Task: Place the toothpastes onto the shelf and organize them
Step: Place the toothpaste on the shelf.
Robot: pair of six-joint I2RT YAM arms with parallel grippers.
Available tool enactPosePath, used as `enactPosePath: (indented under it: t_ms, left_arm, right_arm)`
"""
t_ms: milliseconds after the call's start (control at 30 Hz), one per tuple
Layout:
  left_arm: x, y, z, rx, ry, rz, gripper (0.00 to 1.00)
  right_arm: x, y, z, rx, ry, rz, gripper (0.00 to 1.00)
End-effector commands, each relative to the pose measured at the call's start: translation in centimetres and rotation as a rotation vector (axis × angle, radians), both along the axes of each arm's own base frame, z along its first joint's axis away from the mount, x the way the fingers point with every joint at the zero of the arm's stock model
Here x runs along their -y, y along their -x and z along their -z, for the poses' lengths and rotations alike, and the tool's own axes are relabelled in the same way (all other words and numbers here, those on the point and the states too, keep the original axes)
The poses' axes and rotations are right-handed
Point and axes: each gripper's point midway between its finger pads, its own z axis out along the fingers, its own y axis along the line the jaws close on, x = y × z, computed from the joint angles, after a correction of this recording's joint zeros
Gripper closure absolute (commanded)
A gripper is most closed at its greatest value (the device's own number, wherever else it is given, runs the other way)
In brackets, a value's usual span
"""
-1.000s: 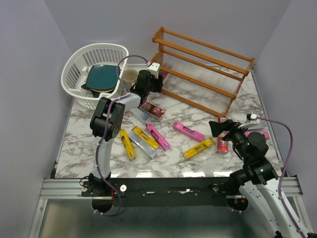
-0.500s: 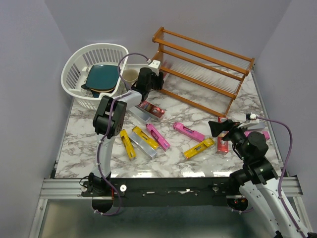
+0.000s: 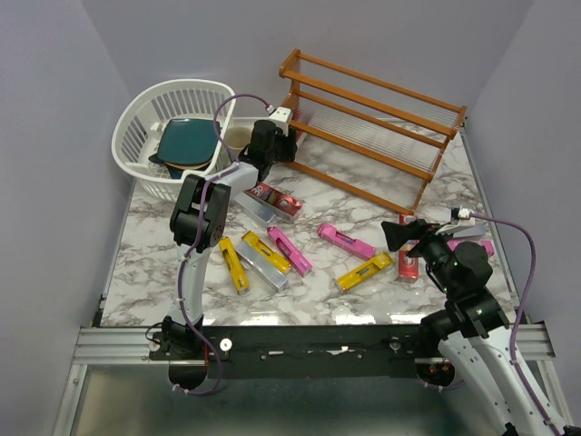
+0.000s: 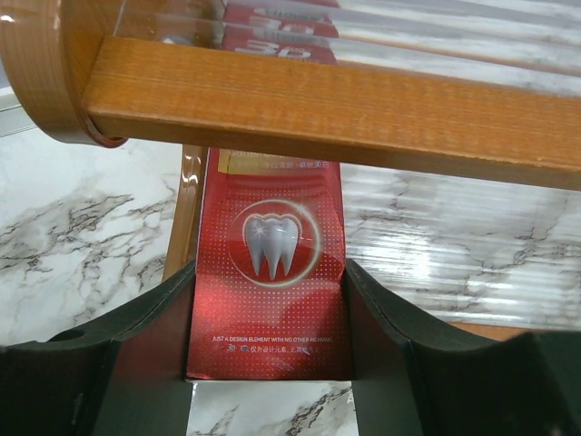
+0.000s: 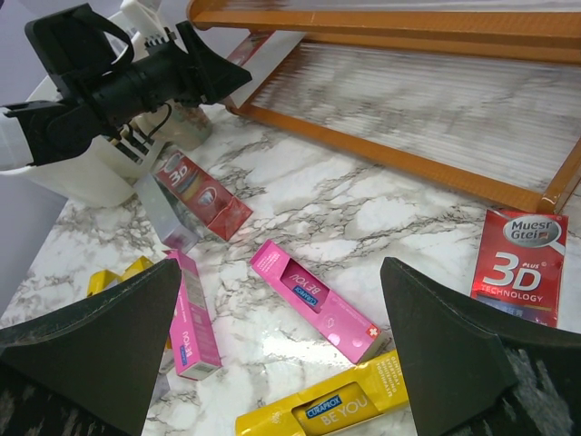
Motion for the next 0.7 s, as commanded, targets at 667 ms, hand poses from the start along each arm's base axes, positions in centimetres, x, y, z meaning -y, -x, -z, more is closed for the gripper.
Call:
enactPosePath:
  t_ms: [667]
  left_arm:
    - [-0.8,0.4,-4.0,0.059,0.089,-0.043,0.14]
  right_arm:
    - [-0.2,0.6,-0.8,0.027,0.004,-0.023,0.0]
